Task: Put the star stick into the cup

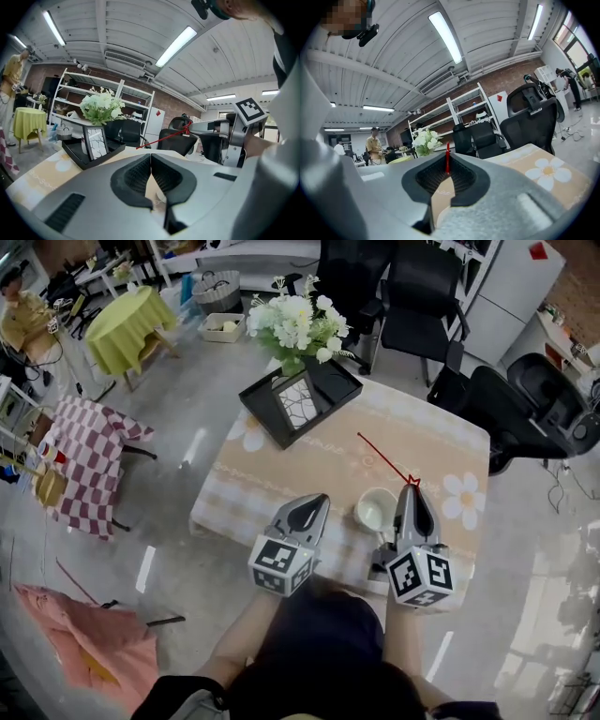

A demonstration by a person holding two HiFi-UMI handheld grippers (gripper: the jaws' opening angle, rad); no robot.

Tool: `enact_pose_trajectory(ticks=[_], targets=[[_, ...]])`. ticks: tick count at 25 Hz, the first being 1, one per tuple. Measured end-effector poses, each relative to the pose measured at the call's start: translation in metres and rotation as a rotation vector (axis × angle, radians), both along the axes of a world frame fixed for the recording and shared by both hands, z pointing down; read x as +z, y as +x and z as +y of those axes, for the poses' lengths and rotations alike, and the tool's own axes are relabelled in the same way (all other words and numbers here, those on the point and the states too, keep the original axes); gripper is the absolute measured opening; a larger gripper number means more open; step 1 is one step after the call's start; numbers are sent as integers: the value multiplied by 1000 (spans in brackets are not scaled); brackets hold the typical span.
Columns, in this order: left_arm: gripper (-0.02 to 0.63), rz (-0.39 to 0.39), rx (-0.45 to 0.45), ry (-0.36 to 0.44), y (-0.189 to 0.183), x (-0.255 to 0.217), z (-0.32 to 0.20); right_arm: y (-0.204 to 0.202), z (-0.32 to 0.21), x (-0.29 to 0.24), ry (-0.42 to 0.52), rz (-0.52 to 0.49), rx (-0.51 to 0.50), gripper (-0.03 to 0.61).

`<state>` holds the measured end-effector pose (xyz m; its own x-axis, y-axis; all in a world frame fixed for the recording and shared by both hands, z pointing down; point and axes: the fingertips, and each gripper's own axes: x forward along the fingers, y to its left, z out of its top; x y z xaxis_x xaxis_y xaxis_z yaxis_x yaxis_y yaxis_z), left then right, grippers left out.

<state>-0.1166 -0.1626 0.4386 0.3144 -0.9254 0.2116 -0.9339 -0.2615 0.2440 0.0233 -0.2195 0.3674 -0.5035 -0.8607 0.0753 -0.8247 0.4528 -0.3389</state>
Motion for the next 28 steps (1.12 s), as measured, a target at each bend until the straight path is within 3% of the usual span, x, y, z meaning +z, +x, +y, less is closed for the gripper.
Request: enact_pose_trajectory(ticks=[11, 28], targets=[[11, -6, 142, 13, 13, -9, -8, 21, 13, -10, 18, -8, 143, 17], [11, 25, 267, 17, 42, -2, 14, 61, 69, -14, 29, 19, 291, 17]])
